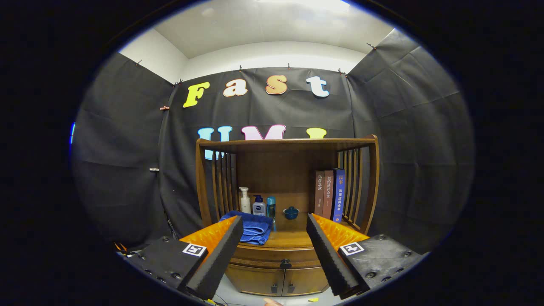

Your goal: Pull open the drawer, take out the items inside it, and place them on the countertop above the cabinet.

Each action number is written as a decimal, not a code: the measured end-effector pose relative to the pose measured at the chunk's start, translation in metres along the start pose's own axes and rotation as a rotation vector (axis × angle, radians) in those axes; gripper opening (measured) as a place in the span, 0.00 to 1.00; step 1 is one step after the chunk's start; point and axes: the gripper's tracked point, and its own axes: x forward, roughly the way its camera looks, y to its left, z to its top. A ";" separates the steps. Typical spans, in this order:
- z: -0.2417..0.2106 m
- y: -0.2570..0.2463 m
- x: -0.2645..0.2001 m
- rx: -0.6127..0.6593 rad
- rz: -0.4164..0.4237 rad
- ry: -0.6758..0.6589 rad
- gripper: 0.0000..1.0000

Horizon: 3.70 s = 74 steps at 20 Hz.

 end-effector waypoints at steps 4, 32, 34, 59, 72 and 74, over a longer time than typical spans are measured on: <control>0.003 -0.002 -0.001 0.004 -0.001 -0.005 0.98; -0.185 -0.023 0.100 0.022 -0.016 0.243 0.98; -0.216 -0.025 0.115 0.029 -0.021 0.290 0.99; -0.361 -0.043 0.168 0.062 -0.068 0.536 0.36; -0.350 -0.036 0.067 0.033 -0.054 0.603 0.36; -0.345 -0.035 0.049 0.030 -0.055 0.611 0.36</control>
